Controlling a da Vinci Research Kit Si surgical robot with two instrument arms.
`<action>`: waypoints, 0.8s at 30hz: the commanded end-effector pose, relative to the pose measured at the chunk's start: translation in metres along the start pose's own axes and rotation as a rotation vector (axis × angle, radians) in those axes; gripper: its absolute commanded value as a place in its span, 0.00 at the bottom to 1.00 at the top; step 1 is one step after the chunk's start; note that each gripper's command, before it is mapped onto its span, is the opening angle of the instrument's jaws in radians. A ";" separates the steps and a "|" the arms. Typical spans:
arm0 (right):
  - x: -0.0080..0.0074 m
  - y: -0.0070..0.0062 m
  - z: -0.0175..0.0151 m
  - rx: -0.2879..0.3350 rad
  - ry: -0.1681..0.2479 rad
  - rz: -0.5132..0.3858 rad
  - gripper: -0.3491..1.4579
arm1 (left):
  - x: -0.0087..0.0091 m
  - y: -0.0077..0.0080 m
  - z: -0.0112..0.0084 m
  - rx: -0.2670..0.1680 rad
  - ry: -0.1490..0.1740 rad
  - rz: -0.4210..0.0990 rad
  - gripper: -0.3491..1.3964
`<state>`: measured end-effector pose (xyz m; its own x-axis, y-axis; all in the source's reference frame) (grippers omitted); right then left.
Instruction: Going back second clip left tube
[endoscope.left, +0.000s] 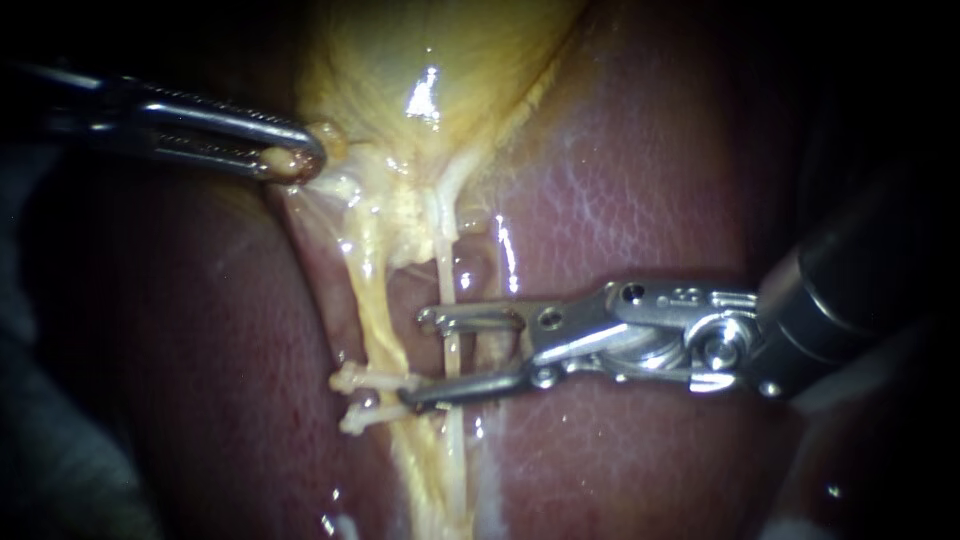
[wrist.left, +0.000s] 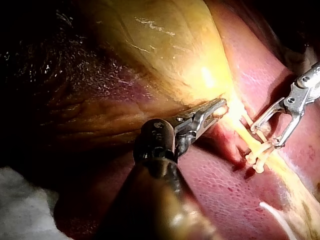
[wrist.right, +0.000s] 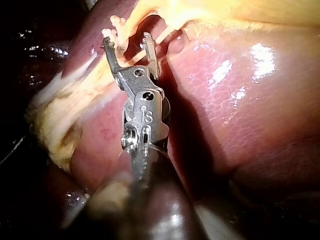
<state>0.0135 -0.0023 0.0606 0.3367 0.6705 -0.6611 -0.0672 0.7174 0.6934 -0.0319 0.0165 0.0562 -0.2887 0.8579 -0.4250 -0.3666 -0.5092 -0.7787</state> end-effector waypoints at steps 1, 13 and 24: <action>-0.0002 0.0000 0.0003 0.002 0.000 0.000 0.47 | 0.0000 0.0000 0.0000 0.000 0.000 0.000 0.00; 0.0003 -0.0015 -0.0051 -0.059 -0.227 -0.334 0.47 | 0.0000 0.0000 -0.0001 -0.001 0.000 0.000 0.00; 0.0036 -0.0025 -0.0109 -0.137 -0.262 -0.434 0.47 | 0.0000 0.0000 -0.0001 -0.001 0.000 0.000 0.00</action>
<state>0.0043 0.0007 0.0532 0.5845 0.2478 -0.7726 0.0123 0.9494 0.3138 -0.0318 0.0165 0.0562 -0.2890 0.8578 -0.4251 -0.3660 -0.5093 -0.7789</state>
